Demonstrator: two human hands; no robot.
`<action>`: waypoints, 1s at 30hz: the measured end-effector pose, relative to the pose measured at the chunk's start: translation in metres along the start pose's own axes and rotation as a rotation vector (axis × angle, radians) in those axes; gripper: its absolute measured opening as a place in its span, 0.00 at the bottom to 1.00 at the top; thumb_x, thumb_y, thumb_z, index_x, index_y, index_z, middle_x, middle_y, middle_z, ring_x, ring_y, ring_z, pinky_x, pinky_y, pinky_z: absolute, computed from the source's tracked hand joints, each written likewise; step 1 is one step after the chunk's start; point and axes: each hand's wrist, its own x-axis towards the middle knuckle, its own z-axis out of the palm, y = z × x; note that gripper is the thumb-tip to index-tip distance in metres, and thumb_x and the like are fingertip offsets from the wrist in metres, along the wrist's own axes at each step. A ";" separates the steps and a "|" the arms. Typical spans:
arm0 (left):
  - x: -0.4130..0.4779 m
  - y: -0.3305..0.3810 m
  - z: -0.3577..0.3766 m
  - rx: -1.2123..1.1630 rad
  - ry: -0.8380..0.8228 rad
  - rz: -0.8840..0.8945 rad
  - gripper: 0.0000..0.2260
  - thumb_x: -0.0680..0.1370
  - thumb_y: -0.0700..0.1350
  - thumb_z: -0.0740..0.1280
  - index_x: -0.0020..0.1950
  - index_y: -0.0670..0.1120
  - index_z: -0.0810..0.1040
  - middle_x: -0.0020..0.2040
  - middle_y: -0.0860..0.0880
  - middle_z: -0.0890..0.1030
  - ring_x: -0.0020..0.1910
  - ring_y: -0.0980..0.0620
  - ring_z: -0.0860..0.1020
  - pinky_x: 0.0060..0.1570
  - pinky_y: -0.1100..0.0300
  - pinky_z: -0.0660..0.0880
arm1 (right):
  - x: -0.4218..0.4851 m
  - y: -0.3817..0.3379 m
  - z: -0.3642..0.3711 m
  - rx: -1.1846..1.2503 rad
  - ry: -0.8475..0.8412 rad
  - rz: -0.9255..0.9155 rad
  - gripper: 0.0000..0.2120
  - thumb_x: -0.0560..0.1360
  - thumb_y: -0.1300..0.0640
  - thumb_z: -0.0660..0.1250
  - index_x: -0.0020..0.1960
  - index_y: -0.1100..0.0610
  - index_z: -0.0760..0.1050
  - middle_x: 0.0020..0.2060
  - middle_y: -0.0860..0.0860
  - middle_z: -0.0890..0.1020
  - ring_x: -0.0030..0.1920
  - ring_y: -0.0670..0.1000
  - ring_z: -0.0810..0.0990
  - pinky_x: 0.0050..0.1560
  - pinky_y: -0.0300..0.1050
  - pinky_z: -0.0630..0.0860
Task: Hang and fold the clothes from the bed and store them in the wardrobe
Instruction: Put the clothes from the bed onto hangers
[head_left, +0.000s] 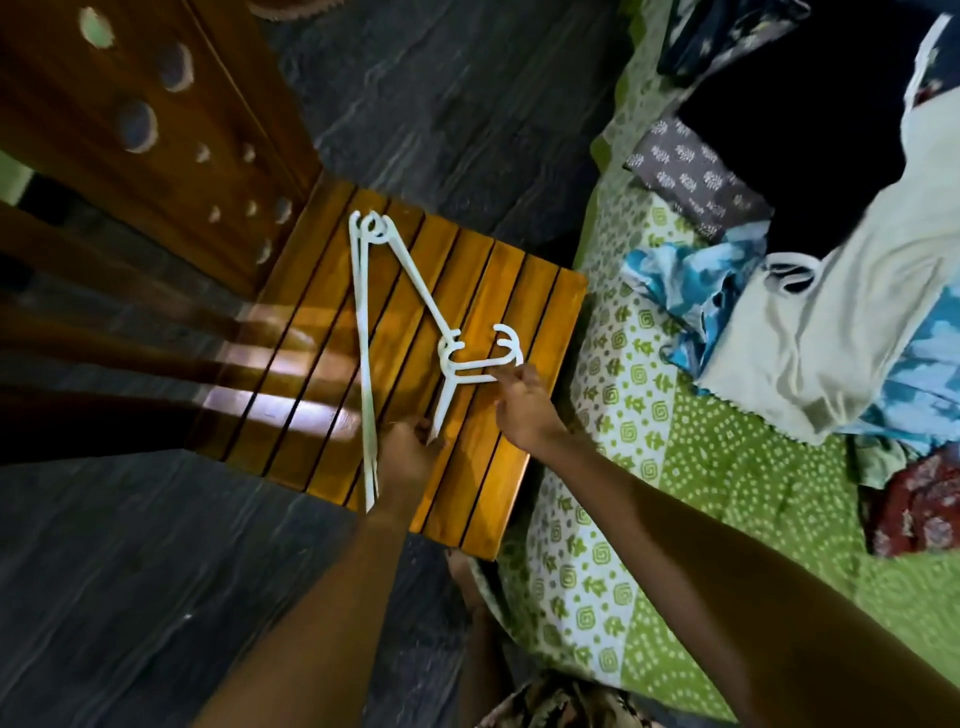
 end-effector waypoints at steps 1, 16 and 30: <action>0.002 -0.003 0.003 -0.002 -0.007 0.000 0.10 0.73 0.38 0.71 0.50 0.34 0.78 0.47 0.37 0.81 0.50 0.41 0.78 0.38 0.66 0.62 | 0.001 -0.001 0.001 -0.017 0.004 -0.006 0.25 0.77 0.67 0.59 0.73 0.59 0.61 0.69 0.61 0.61 0.67 0.60 0.66 0.64 0.48 0.66; -0.012 0.027 -0.014 -0.041 0.425 0.137 0.10 0.81 0.38 0.55 0.51 0.35 0.74 0.38 0.44 0.73 0.39 0.46 0.72 0.36 0.63 0.58 | -0.016 -0.027 -0.018 0.120 0.373 -0.256 0.25 0.77 0.67 0.58 0.74 0.58 0.61 0.69 0.56 0.61 0.60 0.55 0.73 0.56 0.44 0.73; -0.094 0.155 -0.068 0.005 0.610 0.568 0.16 0.77 0.54 0.63 0.42 0.42 0.78 0.34 0.41 0.80 0.34 0.39 0.78 0.31 0.59 0.62 | -0.075 -0.059 -0.170 0.111 0.648 -0.291 0.25 0.80 0.62 0.57 0.75 0.58 0.56 0.75 0.58 0.57 0.74 0.56 0.56 0.73 0.45 0.54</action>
